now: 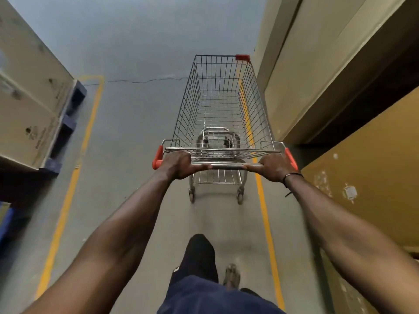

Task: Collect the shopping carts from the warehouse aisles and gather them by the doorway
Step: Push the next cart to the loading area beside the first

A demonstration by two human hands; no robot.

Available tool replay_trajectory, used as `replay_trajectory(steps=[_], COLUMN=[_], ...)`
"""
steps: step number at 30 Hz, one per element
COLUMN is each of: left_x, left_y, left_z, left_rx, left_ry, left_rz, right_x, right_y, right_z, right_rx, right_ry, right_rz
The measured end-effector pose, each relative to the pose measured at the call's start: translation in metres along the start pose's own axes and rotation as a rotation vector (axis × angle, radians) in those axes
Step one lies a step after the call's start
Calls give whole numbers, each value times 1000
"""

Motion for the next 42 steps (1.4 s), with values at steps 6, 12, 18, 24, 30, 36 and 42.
replay_trajectory(steps=[6, 12, 18, 24, 30, 36, 42], left_x=[-133, -259, -377, -496, -629, -751, -866], left_y=[-51, -108, -167, -224, -279, -340, -411], left_z=[51, 117, 182, 241, 304, 371, 432], left_rx=[-15, -40, -31, -34, -50, -13, 11], left_ry=[41, 62, 64, 97, 126, 113, 98], left_rz=[-16, -33, -17, -7, 18, 77, 127], right_x=[-136, -287, -425, -569, -735, -893, -1036], right_y=[-8, -20, -40, -55, -62, -84, -123], right_z=[61, 110, 156, 201, 250, 303, 361], right_rx=[119, 79, 65, 92, 66, 106, 174], right_ry=[33, 18, -18, -19, -8, -17, -83], right_rz=[6, -31, -38, -20, 35, 104, 142])
Point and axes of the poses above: each hand's wrist, its own x-axis away from the middle knuckle, its own z-axis out of the back of the hand, y = z × x, the point moved 6 cm from there along -x, towards the middle knuckle, and after that the axes turned 10 degrees about -z, right-handed, at the moved point
